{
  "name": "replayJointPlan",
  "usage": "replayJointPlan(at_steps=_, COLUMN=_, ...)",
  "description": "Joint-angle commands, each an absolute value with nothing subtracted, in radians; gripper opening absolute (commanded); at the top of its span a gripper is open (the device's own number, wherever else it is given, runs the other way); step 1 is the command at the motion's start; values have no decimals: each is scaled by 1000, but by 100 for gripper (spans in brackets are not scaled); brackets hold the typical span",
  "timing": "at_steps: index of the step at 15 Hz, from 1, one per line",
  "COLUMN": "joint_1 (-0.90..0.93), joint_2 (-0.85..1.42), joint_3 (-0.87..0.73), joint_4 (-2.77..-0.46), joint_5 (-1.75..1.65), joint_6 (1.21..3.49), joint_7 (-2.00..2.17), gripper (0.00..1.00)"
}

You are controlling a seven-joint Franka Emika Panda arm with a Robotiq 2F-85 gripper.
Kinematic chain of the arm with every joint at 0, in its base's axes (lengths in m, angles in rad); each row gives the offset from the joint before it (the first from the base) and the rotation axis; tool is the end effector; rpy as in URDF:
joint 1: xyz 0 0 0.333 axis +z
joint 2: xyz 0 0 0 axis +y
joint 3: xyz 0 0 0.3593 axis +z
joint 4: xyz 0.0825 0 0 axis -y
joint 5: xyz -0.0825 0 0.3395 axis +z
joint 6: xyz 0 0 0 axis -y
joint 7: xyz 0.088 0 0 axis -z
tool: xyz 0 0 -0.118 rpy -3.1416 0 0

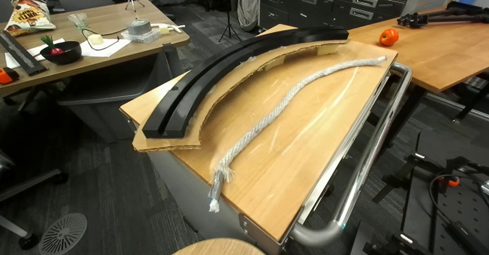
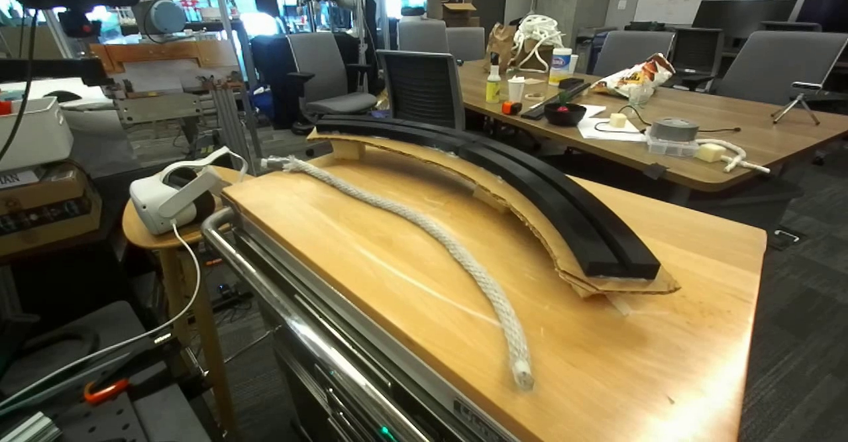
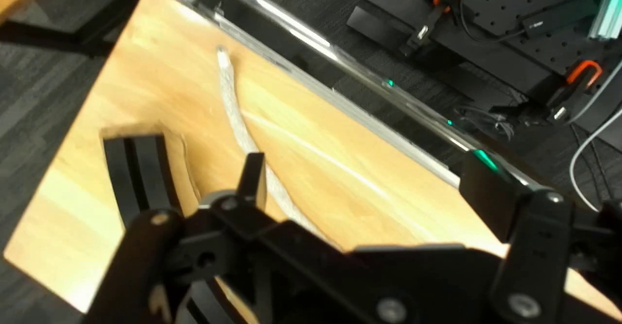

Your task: Lay the rope on the black board

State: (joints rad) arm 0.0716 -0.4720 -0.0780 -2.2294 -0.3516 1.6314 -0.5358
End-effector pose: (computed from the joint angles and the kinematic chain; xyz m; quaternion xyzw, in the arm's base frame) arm 0.3332 -0.0470 0.5853 0.9440 0.2838 -0.1012 0.1342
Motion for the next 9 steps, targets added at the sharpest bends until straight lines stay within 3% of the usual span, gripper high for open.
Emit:
replayJointPlan(at_steps=1, joint_1=98, joint_2=-459, joint_3=-59, joint_4=-2213, joint_5=-319, joint_6=1652, joint_7=-537, gripper=100)
replayJointPlan(at_steps=9, joint_1=132, joint_2=-468, joint_3=-63, joint_4=-2245, joint_5=-348, joint_6=1759, joint_7=-693, gripper=100)
